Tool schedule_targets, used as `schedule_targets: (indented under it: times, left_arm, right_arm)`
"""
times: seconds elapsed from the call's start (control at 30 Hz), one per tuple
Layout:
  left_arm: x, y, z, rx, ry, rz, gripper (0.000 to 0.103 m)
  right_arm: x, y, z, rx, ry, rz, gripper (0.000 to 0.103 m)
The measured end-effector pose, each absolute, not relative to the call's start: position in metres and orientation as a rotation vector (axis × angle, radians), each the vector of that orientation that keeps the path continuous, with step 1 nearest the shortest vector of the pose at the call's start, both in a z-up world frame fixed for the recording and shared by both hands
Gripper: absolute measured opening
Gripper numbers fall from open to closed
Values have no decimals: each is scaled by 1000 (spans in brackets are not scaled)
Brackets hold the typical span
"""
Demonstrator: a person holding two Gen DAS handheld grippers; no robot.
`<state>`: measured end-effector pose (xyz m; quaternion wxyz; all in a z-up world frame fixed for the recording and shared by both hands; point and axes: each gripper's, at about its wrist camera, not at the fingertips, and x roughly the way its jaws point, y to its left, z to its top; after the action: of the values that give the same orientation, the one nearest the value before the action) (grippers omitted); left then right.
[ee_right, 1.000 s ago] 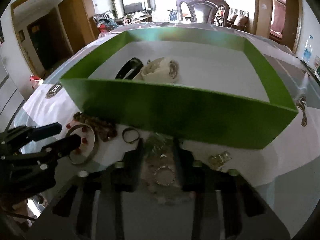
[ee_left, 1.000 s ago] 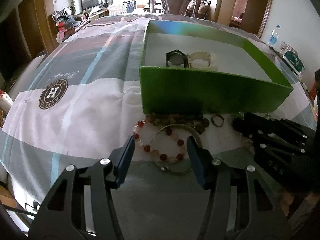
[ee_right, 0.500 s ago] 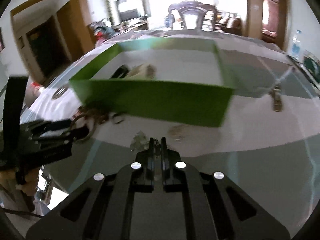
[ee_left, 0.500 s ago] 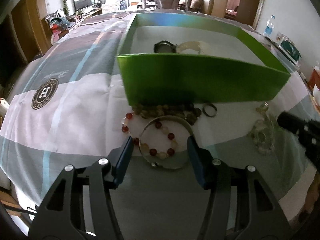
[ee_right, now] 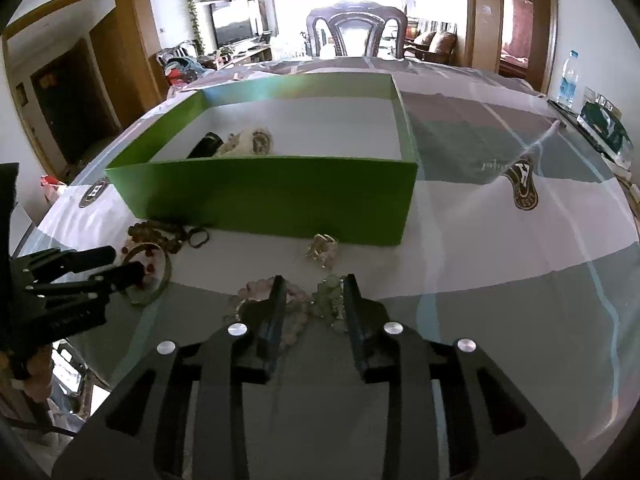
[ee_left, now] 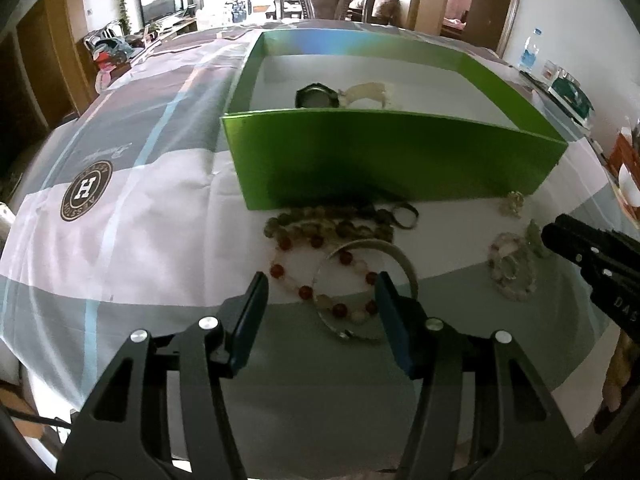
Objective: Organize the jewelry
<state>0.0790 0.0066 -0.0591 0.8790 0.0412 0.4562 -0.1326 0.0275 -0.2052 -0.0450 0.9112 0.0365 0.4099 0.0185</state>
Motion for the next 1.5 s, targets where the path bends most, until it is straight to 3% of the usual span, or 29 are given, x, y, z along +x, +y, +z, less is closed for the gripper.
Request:
schedule_targets:
  times: [0.2, 0.23, 0.33, 0.47, 0.53, 0.7, 0.8, 1.07, 1.37, 1.5]
  left_arm:
    - [84, 9, -63, 96, 960, -254, 51]
    - [85, 9, -63, 99, 960, -251, 46]
    - [86, 12, -62, 98, 960, -238, 28]
    - [88, 16, -59, 84, 955, -233, 11]
    - [87, 20, -54, 78, 937, -227, 9]
    - [85, 27, -42, 69, 903, -203, 9]
    - [84, 30, -42, 68, 905, -194, 22]
    - [77, 18, -48, 95, 924, -230, 31]
    - [76, 13, -57, 110, 954, -233, 34]
    - [77, 12, -59, 112, 960, -232, 35]
  right_arm:
    - [35, -211, -61, 86, 880, 10, 30]
    - [35, -211, -62, 85, 881, 15, 29]
    - [35, -209, -62, 85, 875, 38, 16]
    - [32, -210, -58, 81, 855, 42, 10]
    - [31, -211, -55, 84, 848, 39, 9]
    - [27, -219, -48, 95, 823, 8, 8]
    - [25, -226, -45, 104, 815, -17, 8]
    - [21, -219, -43, 103, 805, 16, 11]
    - [18, -199, -44, 74, 819, 86, 14]
    - [20, -192, -50, 67, 837, 103, 22]
